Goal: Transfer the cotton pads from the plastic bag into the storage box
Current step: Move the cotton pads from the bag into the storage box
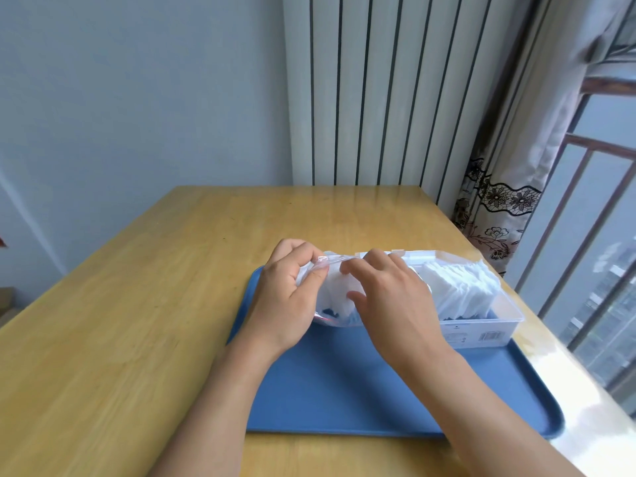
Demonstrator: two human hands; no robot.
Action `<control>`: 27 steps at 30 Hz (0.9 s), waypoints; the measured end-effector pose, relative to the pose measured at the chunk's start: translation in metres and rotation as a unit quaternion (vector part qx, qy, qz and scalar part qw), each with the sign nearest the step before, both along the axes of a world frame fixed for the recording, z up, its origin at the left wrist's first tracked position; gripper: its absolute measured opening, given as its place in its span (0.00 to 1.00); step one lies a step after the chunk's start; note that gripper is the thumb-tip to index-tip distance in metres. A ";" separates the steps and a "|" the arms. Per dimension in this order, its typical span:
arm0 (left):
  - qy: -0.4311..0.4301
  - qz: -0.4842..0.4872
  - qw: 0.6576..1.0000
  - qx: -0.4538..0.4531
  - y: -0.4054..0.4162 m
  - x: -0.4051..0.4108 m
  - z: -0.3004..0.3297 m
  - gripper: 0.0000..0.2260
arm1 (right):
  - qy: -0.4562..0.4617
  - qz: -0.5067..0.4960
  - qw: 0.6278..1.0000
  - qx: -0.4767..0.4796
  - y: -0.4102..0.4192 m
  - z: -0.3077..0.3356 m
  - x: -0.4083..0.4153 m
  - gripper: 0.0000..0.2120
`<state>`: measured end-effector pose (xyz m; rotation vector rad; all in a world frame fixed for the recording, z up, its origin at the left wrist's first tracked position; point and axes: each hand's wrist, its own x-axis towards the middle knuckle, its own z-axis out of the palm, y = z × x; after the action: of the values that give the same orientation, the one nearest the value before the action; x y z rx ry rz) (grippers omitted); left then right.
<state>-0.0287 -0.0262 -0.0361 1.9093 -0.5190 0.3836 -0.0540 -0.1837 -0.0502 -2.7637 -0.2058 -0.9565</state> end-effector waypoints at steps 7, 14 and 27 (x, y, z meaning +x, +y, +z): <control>-0.030 0.003 0.999 -0.011 -0.006 -0.003 -0.001 0.09 | 0.003 0.004 1.000 0.002 -0.001 0.003 0.002 0.20; -0.060 0.011 0.998 0.002 -0.010 -0.001 -0.005 0.09 | 0.044 -0.014 0.998 -0.043 -0.002 0.000 0.004 0.20; -0.023 0.028 0.988 0.149 0.009 0.012 -0.017 0.18 | 0.130 0.049 0.989 0.042 0.001 0.008 -0.009 0.20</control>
<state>-0.0163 -0.0168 -0.0528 2.2116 -0.5807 0.4051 -0.0630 -0.1827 -0.0422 -2.7361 -0.2504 -0.5594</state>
